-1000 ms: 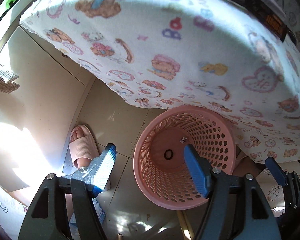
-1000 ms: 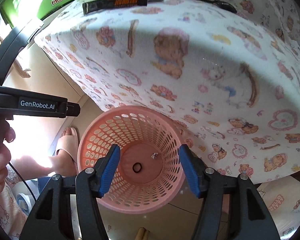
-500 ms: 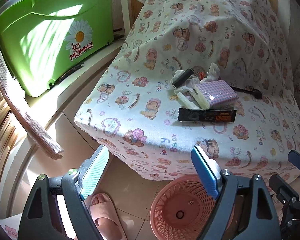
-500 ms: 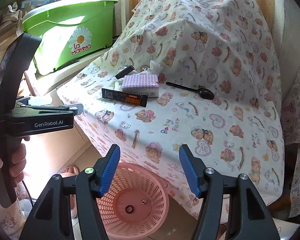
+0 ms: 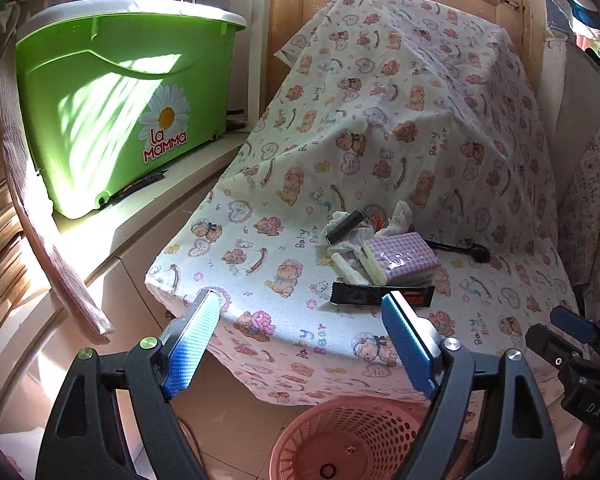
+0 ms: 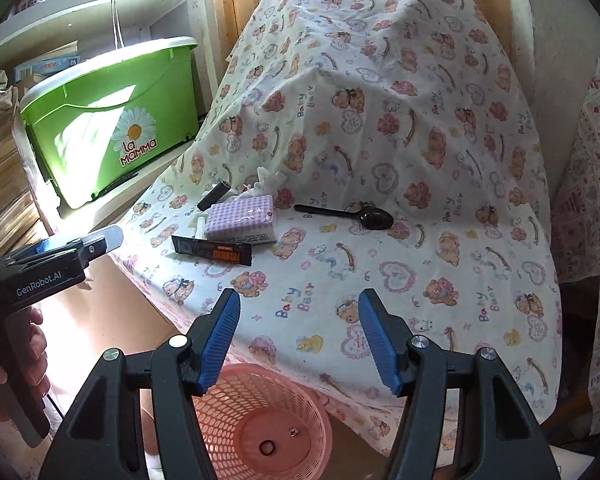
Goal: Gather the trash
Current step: 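Move both open tools back toward the items on the table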
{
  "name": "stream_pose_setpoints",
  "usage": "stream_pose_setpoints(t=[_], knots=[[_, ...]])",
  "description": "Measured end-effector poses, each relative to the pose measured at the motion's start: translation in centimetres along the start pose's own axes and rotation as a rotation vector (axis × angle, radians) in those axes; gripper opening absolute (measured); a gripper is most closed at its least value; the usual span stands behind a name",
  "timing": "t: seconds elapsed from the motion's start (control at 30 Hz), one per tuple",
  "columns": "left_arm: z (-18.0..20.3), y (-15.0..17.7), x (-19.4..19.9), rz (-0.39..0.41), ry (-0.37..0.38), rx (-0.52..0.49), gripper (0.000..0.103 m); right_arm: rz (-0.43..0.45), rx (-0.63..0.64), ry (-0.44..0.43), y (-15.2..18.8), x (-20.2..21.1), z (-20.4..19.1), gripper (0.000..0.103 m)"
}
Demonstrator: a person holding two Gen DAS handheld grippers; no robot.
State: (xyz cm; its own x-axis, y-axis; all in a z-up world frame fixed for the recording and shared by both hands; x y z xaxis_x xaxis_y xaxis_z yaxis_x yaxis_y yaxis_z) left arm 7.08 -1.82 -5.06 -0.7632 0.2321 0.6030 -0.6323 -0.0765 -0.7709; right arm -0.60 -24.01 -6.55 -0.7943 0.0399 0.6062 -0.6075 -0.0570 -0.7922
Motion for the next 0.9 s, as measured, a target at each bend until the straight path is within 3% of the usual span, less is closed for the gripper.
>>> stream_pose_setpoints(t=[0.1,0.3,0.47,0.63,0.9], knots=[[-0.4,-0.5,0.3,0.033,-0.042,0.019,0.091,-0.003,-0.032,-0.006,-0.5,0.1,0.7,0.064],[-0.5,-1.2,0.0,0.022,-0.02,0.022,0.091,0.035,-0.024,-0.012,-1.5,0.9,0.8,0.064],[2.0,-0.5,-1.6,-0.032,0.021,-0.118,0.091,-0.012,-0.044,0.0,-0.8,0.0,1.4,0.064],[4.4,1.2,-4.4,-0.068,-0.007,-0.214,0.094,-0.05,-0.028,0.009,-0.4,-1.4,2.1,0.064],[4.3,0.3,-7.0,-0.135,0.027,-0.143,0.095,-0.09,0.018,-0.015,-2.8,-3.9,4.3,0.064]])
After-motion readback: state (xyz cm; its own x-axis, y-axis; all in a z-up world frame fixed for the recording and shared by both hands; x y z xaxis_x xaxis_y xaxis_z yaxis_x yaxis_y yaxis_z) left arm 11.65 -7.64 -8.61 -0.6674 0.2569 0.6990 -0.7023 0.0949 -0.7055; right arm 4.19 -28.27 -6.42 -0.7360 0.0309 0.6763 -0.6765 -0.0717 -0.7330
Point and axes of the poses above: each gripper's, at about its wrist camera, not at the fingertips, and x roughly against the way its jaws point, z to its right, y to its underside, the point moved 1 cm from there along -x, roughly the way its jaws point, and after that the axes turned 11 degrees about x, right-handed, at the moved point
